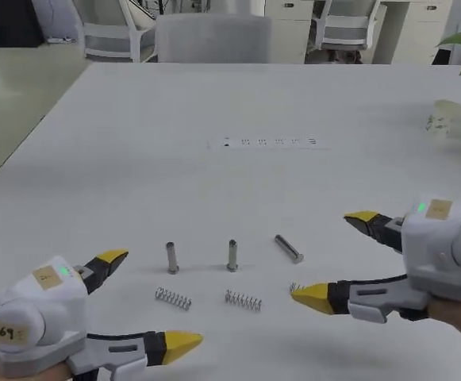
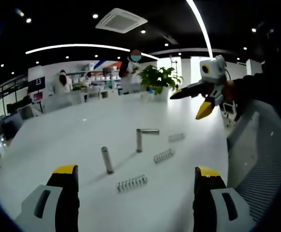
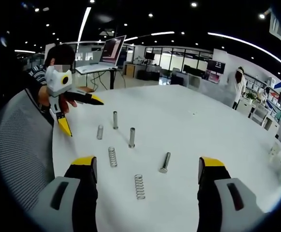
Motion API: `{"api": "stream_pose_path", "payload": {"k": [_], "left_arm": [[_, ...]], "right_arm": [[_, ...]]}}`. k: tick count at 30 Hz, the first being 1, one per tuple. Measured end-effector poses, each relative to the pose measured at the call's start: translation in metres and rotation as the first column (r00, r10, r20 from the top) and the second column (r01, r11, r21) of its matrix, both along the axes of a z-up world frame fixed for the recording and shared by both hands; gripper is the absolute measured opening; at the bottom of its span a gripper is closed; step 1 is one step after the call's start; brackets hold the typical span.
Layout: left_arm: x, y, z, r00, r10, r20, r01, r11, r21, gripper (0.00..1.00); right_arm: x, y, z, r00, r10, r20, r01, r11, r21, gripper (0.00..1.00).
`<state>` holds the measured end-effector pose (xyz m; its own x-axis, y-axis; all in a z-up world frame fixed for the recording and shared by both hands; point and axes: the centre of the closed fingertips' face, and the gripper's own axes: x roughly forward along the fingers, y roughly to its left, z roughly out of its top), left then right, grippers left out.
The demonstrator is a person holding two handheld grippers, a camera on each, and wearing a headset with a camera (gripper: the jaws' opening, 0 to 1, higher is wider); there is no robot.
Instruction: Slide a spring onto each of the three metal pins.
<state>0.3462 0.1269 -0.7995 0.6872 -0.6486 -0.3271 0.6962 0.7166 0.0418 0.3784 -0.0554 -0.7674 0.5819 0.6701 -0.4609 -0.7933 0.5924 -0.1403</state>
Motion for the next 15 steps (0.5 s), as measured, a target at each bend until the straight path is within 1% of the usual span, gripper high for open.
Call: {"api": "stream_pose_path", "payload": {"k": [1, 4, 5, 7, 8, 11, 15], "left_arm": [[-0.001, 0.000, 0.001, 1.000, -0.003, 0.003, 0.003, 1.000, 0.003, 0.96], [-0.004, -0.002, 0.004, 1.000, -0.019, 0.022, 0.019, 1.000, 0.006, 0.96], [-0.004, -0.002, 0.004, 1.000, -0.020, 0.024, 0.020, 1.000, 0.007, 0.96], [-0.003, -0.002, 0.004, 0.999, -0.022, 0.029, 0.022, 1.000, 0.010, 0.96], [-0.002, -0.003, 0.004, 0.999, -0.024, 0.029, 0.024, 1.000, 0.011, 0.96], [-0.002, -0.004, 0.007, 0.999, -0.029, 0.039, 0.029, 1.000, 0.001, 0.96], [-0.001, -0.004, 0.007, 0.999, -0.030, 0.040, 0.030, 1.000, -0.005, 0.95]], "right_arm": [[0.001, 0.001, 0.001, 1.000, -0.001, -0.001, 0.001, 1.000, 0.000, 0.86], [0.014, 0.001, 0.002, 1.000, -0.019, -0.008, 0.019, 1.000, -0.008, 0.84], [0.015, 0.002, 0.002, 1.000, -0.021, -0.010, 0.021, 1.000, -0.009, 0.82], [0.024, 0.003, 0.003, 1.000, -0.028, -0.009, 0.028, 0.999, -0.018, 0.80], [0.030, 0.003, 0.003, 0.999, -0.035, -0.014, 0.034, 0.999, -0.032, 0.78], [0.039, 0.003, 0.004, 0.998, -0.053, -0.018, 0.052, 0.998, -0.037, 0.76], [0.050, 0.003, -0.001, 0.996, -0.076, -0.037, 0.074, 0.996, -0.054, 0.71]]}}
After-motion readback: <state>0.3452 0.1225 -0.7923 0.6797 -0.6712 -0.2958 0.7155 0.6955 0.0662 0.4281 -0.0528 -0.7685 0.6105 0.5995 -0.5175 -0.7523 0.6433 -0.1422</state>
